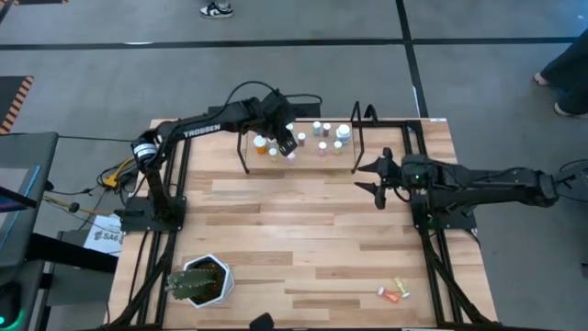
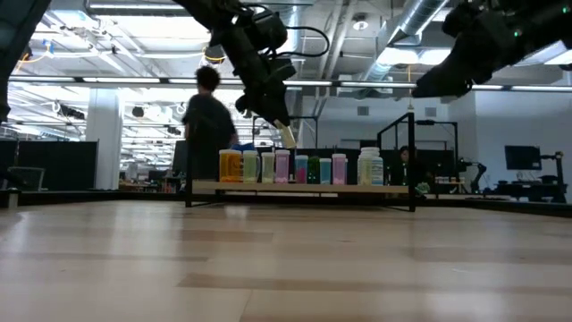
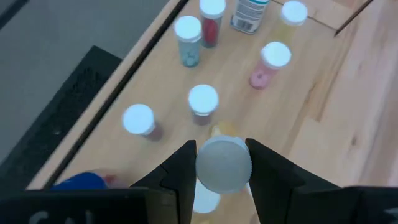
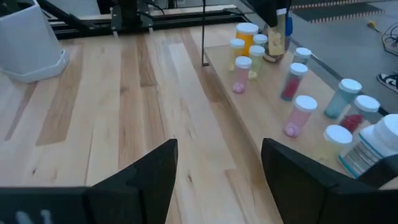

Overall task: Pick and place medicine bottles onto shelf by color
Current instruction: Put the yellow pill bottle on the shelf

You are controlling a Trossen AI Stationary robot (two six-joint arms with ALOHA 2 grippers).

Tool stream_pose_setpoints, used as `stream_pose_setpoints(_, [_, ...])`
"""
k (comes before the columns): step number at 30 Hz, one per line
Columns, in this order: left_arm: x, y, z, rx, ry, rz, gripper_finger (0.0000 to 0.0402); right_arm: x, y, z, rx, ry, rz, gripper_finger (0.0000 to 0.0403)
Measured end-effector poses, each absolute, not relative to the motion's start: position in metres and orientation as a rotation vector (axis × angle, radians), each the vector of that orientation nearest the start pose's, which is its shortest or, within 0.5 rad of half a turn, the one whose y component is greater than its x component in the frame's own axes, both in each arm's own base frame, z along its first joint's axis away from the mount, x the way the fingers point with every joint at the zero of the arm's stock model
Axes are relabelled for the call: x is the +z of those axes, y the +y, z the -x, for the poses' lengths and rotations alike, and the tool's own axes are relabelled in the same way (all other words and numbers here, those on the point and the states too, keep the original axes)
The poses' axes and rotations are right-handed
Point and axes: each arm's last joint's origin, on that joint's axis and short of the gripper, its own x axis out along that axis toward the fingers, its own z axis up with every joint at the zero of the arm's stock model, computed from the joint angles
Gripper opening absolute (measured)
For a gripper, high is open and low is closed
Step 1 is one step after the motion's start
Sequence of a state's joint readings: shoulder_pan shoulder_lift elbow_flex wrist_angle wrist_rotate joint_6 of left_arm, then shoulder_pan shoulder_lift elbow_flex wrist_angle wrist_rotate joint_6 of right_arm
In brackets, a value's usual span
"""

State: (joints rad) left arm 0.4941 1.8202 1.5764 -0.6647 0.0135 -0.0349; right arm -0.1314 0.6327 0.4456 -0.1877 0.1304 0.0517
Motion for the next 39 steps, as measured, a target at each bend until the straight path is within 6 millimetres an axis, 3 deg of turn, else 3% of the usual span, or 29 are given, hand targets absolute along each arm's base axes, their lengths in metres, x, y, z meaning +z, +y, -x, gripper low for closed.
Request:
stream_pose_setpoints(7, [0.282, 0.191, -0.348, 0.455, 0.887, 0.231, 0.0108, 0.214, -0.023, -0.149, -0.245, 0.261, -0.003, 0.0253])
stream_pose_setpoints(17, [0.282, 0.193, -0.347, 0.461, 0.884, 0.232, 0.0108, 0.187, -0.02, -0.133, -0.209, 0.077, 0.0, 0.0253])
stream_pose_setpoints(27, [0.282, 0.192, -0.348, 0.45, 0.886, 0.236, 0.0108, 0.162, -0.018, -0.12, -0.211, 0.074, -0.052, 0.0253])
stream_pose_setpoints(39, [0.279, 0.188, -0.345, 0.443, 0.929, 0.248, 0.0108, 0.149, -0.018, -0.119, -0.227, 0.187, -0.191, 0.0253])
